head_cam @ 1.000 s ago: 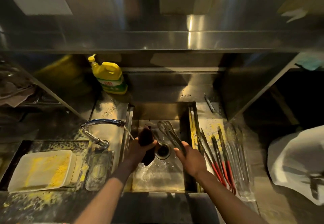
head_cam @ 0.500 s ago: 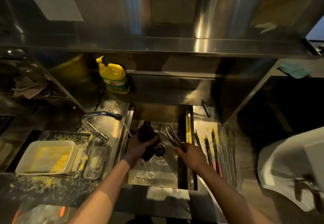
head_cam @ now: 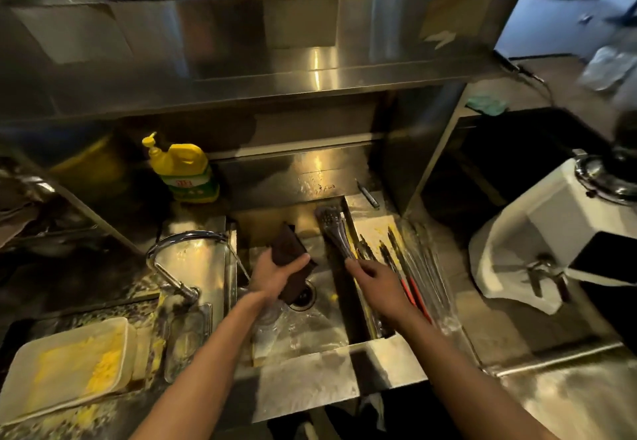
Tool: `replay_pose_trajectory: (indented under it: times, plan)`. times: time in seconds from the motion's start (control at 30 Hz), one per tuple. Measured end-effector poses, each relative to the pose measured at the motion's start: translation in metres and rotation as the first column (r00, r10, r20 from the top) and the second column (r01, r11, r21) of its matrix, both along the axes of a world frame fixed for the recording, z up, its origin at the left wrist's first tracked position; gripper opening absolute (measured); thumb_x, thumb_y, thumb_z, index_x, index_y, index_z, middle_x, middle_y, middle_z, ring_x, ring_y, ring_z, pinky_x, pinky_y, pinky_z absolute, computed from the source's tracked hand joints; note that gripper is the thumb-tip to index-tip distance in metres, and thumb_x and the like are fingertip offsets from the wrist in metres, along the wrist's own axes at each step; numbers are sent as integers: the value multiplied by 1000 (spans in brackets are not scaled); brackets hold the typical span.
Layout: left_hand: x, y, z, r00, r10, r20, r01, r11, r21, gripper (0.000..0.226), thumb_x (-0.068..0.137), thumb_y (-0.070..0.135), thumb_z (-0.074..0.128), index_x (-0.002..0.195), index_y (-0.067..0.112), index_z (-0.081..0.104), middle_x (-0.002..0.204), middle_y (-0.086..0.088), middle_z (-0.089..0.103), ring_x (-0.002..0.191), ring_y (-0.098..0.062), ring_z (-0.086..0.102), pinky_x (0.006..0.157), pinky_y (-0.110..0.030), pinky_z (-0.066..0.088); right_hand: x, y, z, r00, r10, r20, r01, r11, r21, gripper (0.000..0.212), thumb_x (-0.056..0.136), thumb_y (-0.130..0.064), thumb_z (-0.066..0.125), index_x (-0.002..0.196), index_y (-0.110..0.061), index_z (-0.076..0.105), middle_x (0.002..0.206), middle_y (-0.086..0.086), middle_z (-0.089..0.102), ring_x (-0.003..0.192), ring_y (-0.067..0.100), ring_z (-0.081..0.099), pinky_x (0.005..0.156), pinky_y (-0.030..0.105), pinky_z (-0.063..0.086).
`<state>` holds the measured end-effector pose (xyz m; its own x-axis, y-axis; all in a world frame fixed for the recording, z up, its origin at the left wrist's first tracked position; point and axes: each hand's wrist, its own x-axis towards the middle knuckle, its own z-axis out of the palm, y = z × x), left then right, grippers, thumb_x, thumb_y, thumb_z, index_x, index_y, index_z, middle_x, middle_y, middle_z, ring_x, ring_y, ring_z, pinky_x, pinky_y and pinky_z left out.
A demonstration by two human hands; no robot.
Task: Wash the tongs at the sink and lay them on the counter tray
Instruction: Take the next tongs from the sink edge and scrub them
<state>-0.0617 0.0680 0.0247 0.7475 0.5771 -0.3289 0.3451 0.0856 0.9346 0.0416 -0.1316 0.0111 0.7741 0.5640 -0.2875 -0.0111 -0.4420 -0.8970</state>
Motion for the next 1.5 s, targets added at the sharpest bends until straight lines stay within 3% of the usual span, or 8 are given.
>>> replay_pose_trajectory:
  times: [0.17, 0.27, 0.4, 0.53, 0.63, 0.77, 1.1, 1.5]
  plan:
    - [5, -14, 12, 996, -83, 35, 83, 997, -3, 28, 75, 24, 82, 97, 21, 65, 92, 3, 71, 84, -11, 66, 65, -20, 48, -25, -30, 21, 988, -134, -77, 145, 975, 166, 24, 99, -39, 60, 120, -34, 69, 104, -21, 72, 96, -5, 67, 78, 7, 47]
    - [12, -29, 18, 987, -150, 59, 151, 989, -6, 25, 75, 22, 83, 94, 18, 67, 86, 4, 72, 79, -10, 67, 61, -16, 49, -31, -49, 24, 963, -251, -100, 267, 938, 219, 32, 97, -33, 64, 128, -32, 61, 99, -29, 72, 95, -9, 66, 82, 9, 49]
    - [22, -64, 27, 944, -309, 116, 313, 949, -27, 17, 80, 11, 78, 94, 9, 68, 82, 1, 71, 65, 0, 67, 56, -10, 49, -39, -85, 24, 923, -373, -91, 384, 896, 225, 50, 91, -40, 71, 136, -22, 61, 112, -4, 74, 105, 11, 70, 97, 31, 55]
    - [35, -111, 29, 907, -396, 143, 409, 910, -70, 21, 76, 12, 82, 94, 16, 73, 89, 1, 76, 81, -10, 72, 73, -22, 56, -49, -130, 30, 868, -492, -72, 495, 841, 218, 48, 89, -34, 73, 134, -28, 60, 104, -3, 74, 93, 7, 71, 80, 21, 54]
    - [43, -149, 30, 874, -463, 145, 476, 876, -77, 17, 74, 9, 82, 85, 17, 73, 78, 6, 76, 74, -9, 71, 67, -21, 56, -56, -164, 36, 802, -597, -21, 587, 780, 218, 56, 85, -36, 78, 136, -21, 61, 109, -2, 73, 98, 9, 67, 91, 28, 53]
    - [50, -201, 34, 810, -573, 128, 584, 807, -83, 27, 75, 14, 83, 99, 8, 73, 96, -7, 77, 90, -20, 72, 80, -32, 57, -69, -215, 42, 712, -702, -25, 685, 687, 242, 48, 85, -33, 79, 130, -24, 67, 99, -10, 75, 89, 4, 66, 89, 25, 54]
    - [56, -371, 45, 618, -778, 115, 784, 621, -17, 30, 74, 10, 83, 101, 2, 71, 93, -9, 76, 85, -18, 72, 72, -27, 56, -112, -368, 60, 529, -848, -34, 818, 499, 287, 29, 89, -20, 75, 108, -39, 66, 98, -14, 75, 88, -9, 68, 77, 8, 49]
    - [34, -592, 58, 439, -892, 109, 898, 438, -36, 26, 75, 16, 83, 97, 14, 70, 93, -3, 77, 89, -16, 72, 73, -22, 57, -181, -567, 57, 330, -942, -54, 902, 298, 312, 34, 90, -29, 73, 122, -35, 67, 111, -4, 76, 105, 14, 70, 95, 27, 53]
